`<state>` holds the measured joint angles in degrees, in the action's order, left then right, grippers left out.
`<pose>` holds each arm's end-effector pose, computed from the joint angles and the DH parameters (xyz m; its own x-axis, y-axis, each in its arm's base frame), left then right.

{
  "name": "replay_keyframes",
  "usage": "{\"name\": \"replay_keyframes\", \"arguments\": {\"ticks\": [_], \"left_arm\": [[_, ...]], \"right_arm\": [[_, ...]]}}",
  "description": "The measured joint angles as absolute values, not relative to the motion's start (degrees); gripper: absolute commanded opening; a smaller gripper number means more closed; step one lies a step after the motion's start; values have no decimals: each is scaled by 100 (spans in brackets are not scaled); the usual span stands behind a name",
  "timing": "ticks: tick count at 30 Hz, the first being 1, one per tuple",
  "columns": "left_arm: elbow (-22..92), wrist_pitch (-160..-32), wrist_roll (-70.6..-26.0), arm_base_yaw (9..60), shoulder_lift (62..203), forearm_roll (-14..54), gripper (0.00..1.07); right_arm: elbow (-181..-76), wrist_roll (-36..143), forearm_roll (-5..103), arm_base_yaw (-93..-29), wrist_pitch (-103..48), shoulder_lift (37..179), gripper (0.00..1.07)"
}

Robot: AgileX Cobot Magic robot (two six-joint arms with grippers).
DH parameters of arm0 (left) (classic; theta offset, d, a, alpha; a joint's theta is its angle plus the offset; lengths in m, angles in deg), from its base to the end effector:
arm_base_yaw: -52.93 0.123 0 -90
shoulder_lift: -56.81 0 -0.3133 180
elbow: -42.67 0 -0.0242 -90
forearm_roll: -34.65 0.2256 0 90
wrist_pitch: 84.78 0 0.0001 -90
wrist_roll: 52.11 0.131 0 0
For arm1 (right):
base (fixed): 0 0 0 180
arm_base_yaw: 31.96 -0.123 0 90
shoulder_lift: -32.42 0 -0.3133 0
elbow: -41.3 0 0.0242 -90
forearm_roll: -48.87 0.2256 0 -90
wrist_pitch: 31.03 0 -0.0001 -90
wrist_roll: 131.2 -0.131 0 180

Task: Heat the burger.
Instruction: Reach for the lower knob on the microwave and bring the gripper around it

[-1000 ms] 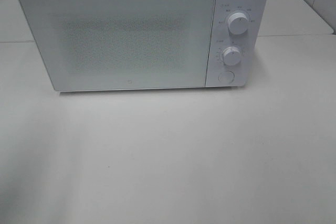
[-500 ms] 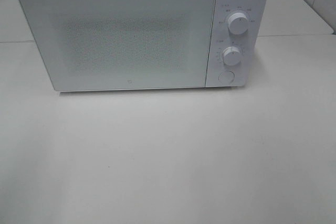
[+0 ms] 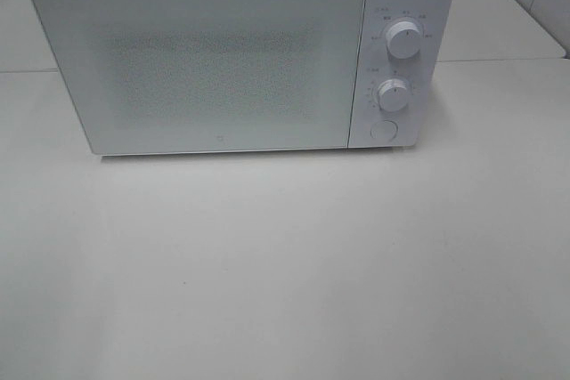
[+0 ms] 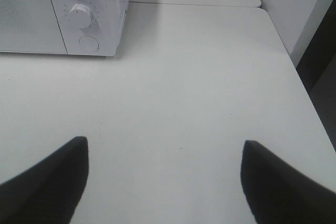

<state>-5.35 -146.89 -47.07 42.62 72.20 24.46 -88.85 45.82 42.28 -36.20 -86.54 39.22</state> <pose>-0.0090 -0.0192 0.2542 -0.5651 0.1069 -0.8181 0.3049 0.9484 -0.0867 -0.0141 -0.0135 0.2554 -0.3735 -0.0410 -0.9267 0.0089 0.9988 -0.0478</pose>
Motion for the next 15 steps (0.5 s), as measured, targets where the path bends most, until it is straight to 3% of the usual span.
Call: {"name": "replay_keyframes", "arguments": {"ticks": [4,9,15], "left_arm": [[-535,-14689,-4713,4405,6831,2428,100],[-535,-14689,-4713,5207,6366,2428,100],[-552,-14689,-4713,5408,6355,2428,100]], "right_arm": [[-8885,4582,4228,-3620,-8654,3922,76],[-8885,4582,4228,-3620,-8654,3922,76],[-8885,4582,4228,-3620,-8654,3922,76]]}}
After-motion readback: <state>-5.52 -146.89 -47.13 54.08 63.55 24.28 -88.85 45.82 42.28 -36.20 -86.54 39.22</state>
